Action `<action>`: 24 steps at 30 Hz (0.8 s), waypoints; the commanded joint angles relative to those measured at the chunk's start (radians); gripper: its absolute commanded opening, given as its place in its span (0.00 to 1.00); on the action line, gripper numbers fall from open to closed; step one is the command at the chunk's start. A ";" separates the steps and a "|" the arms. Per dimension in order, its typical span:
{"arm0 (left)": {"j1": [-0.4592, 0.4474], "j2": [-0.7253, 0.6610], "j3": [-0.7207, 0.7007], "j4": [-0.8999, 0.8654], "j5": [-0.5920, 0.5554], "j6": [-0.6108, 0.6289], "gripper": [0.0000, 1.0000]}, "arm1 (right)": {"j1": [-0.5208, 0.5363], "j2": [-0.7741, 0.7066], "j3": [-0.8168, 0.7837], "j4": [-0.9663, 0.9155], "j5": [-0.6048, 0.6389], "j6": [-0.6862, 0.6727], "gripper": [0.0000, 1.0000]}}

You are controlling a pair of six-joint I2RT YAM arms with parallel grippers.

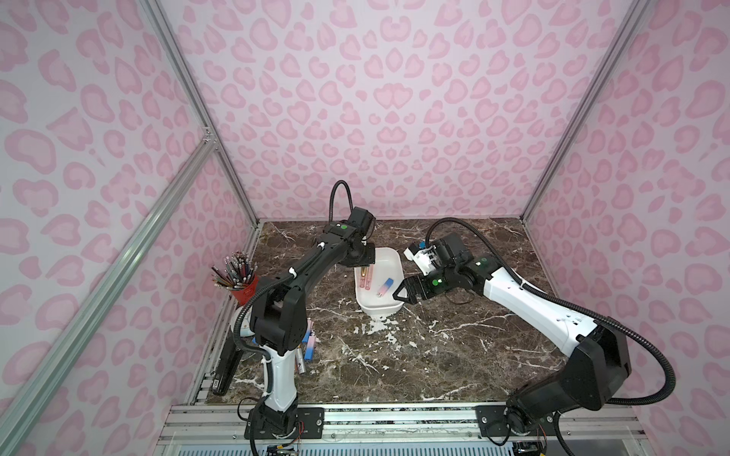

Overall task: Put the lipstick into the storage box
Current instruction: Place the lipstick in the storage box.

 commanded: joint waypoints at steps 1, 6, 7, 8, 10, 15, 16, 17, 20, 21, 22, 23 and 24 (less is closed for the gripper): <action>-0.015 0.038 0.022 0.024 0.043 0.004 0.04 | -0.001 -0.008 -0.011 0.006 -0.007 0.028 0.99; -0.029 0.101 0.031 0.066 0.079 0.000 0.04 | 0.000 -0.031 -0.004 -0.017 -0.007 0.033 0.99; -0.030 0.114 0.035 0.072 0.086 0.000 0.04 | 0.000 -0.038 0.000 -0.025 -0.007 0.031 0.99; -0.031 0.127 0.038 0.077 0.091 0.000 0.04 | 0.000 -0.047 -0.002 -0.029 -0.007 0.029 0.99; -0.033 0.151 0.043 0.089 0.102 -0.001 0.04 | -0.001 -0.063 -0.001 -0.038 -0.021 0.023 0.99; -0.036 0.204 0.048 0.108 0.126 -0.001 0.04 | -0.001 -0.100 -0.024 -0.014 -0.086 0.034 0.99; -0.036 0.212 0.048 0.110 0.127 0.000 0.04 | -0.001 -0.108 -0.032 -0.003 -0.100 0.041 0.99; -0.036 0.219 0.048 0.111 0.132 0.002 0.05 | -0.001 -0.112 -0.036 0.006 -0.110 0.044 0.99; -0.037 0.237 0.051 0.111 0.133 0.011 0.10 | -0.001 -0.121 -0.042 0.020 -0.139 0.045 0.99; -0.036 0.240 0.051 0.111 0.134 0.014 0.13 | -0.001 -0.120 -0.043 0.022 -0.149 0.042 0.99; -0.036 0.239 0.051 0.111 0.136 0.017 0.18 | -0.001 -0.120 -0.044 0.024 -0.157 0.041 0.99; -0.036 0.238 0.051 0.112 0.134 0.020 0.24 | -0.001 -0.119 -0.044 0.023 -0.165 0.038 0.99; -0.037 0.235 0.050 0.112 0.133 0.021 0.30 | -0.001 -0.117 -0.043 0.023 -0.172 0.036 0.99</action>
